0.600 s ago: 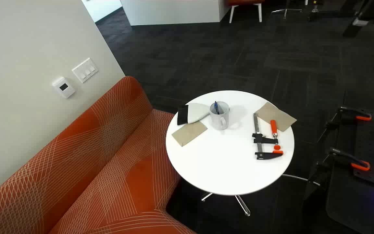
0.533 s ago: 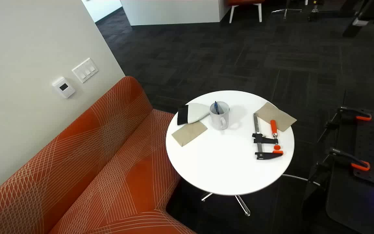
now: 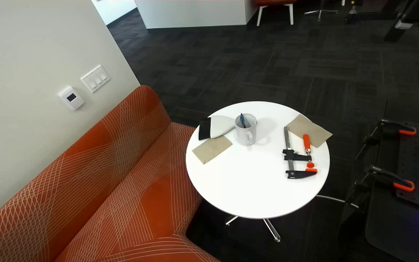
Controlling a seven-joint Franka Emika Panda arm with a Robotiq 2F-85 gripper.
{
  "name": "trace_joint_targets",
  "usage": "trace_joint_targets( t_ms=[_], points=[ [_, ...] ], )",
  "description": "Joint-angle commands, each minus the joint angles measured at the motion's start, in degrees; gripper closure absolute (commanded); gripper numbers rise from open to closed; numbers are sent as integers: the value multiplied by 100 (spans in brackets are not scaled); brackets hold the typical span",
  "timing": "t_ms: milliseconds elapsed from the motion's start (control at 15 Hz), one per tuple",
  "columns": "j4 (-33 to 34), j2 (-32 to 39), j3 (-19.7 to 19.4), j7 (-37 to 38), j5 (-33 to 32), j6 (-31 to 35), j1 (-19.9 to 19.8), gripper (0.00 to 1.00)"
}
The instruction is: Take the pen out of the light grey mug and put it on the table
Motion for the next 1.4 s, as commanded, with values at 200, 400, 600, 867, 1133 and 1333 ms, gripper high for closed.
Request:
trace_joint_targets(
  t_ms=[200,400,600,867,1133,1333],
  points=[
    [76,290,127,289,25,349,-182,0],
    [158,772,175,713,54,888,-345,0],
    [286,1405,211,1055,61,1446,-499,0],
    [591,2420,350,1580,12,2213,-684,0],
    [1145,3487,632,2349,-165,2596,-877,0],
    [1635,4225,773,3094,-478,2663,-964,0]
  ],
)
